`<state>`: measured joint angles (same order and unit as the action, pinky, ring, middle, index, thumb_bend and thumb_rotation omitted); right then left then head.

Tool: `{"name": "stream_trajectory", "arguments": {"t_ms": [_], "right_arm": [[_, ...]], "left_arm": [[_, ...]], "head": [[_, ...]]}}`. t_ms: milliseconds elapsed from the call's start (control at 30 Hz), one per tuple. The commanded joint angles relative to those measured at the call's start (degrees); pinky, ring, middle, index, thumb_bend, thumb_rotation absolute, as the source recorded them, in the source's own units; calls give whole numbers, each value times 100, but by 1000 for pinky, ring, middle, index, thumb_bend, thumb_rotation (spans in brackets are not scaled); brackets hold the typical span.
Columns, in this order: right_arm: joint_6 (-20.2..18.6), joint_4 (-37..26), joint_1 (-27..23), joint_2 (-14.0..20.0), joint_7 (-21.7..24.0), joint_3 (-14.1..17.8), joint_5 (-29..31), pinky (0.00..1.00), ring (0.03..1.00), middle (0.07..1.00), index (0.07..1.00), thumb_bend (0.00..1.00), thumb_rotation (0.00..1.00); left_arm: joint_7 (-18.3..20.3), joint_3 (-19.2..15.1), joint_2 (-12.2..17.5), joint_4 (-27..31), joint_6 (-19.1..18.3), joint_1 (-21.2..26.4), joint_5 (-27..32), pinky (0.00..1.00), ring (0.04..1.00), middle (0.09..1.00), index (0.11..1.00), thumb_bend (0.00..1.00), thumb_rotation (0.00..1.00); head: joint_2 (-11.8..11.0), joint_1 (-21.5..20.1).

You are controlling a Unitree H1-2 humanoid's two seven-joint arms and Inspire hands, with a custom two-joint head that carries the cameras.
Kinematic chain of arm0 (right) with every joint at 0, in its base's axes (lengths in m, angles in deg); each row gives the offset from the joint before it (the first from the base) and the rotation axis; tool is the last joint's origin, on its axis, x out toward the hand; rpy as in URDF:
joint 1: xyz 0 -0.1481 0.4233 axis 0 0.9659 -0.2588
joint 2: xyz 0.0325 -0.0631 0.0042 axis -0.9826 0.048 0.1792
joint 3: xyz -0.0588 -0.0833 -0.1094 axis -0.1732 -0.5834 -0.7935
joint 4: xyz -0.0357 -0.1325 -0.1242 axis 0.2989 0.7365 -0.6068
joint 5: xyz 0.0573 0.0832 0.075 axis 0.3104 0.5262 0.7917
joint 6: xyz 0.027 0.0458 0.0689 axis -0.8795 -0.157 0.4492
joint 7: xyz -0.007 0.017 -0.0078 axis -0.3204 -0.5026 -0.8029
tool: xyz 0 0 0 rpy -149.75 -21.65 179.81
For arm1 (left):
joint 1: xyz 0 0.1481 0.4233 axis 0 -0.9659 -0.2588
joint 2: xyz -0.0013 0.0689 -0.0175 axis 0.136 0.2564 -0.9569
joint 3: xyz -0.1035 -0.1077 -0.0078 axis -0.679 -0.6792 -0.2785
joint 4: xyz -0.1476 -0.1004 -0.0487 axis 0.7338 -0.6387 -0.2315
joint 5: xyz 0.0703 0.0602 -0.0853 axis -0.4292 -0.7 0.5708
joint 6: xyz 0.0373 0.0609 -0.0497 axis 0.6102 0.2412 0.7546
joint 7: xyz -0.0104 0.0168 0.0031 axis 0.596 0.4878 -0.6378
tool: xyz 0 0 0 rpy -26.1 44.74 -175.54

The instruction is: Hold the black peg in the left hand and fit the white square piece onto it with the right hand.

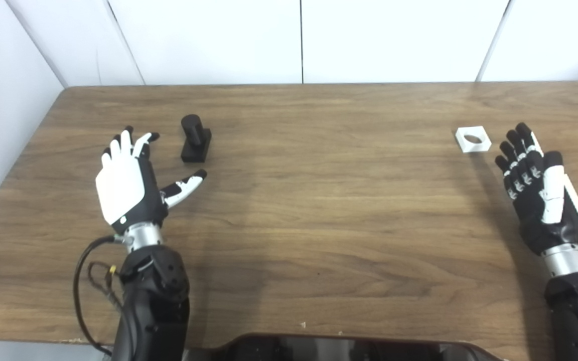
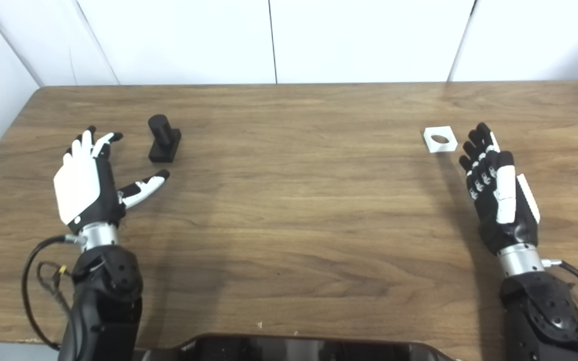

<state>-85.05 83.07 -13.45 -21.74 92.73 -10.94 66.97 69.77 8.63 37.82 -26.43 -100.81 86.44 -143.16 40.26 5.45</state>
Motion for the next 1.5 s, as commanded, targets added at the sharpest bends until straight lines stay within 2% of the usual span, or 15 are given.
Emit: {"name": "stream_trajectory", "arguments": {"t_ms": [0,133,233,500,700,1000,1467], "right_arm": [[153,423,360,-265,23,-53,84,1000,1000,1000,1000,626,1000],[167,439,351,-282,-7,-28,84,1000,1000,1000,1000,641,1000],[168,460,352,-274,-23,-40,22,1000,1000,1000,1000,654,1000],[256,559,316,-327,-6,-22,58,1000,1000,1000,1000,637,1000],[291,581,314,-364,-36,-15,27,1000,1000,1000,1000,632,1000],[349,625,328,-410,-38,25,50,1000,1000,1000,1000,614,1000],[475,812,341,-362,59,107,133,1000,1000,1000,1000,644,1000]], "left_arm": [[9,-19,150,-66,-9,332,-356,1000,1000,983,792,817,434],[154,-6,229,-369,-10,558,-749,1000,1000,978,778,812,448],[288,-25,246,-562,-10,719,-942,1000,1000,982,771,796,494],[517,-77,231,-1063,-11,1145,-1174,1000,1000,986,786,802,556],[369,3,323,-1605,-8,1516,-1114,1000,1000,982,778,788,536],[320,-24,301,-2244,-11,1905,-1138,1000,1000,980,753,791,524],[282,-23,388,-2863,-12,2113,-1331,1000,1000,969,688,790,539]], "head": [[0,-3],[-43,-4],[-65,-4],[-146,-36],[-192,-88],[-253,-124],[-265,-66]]}}
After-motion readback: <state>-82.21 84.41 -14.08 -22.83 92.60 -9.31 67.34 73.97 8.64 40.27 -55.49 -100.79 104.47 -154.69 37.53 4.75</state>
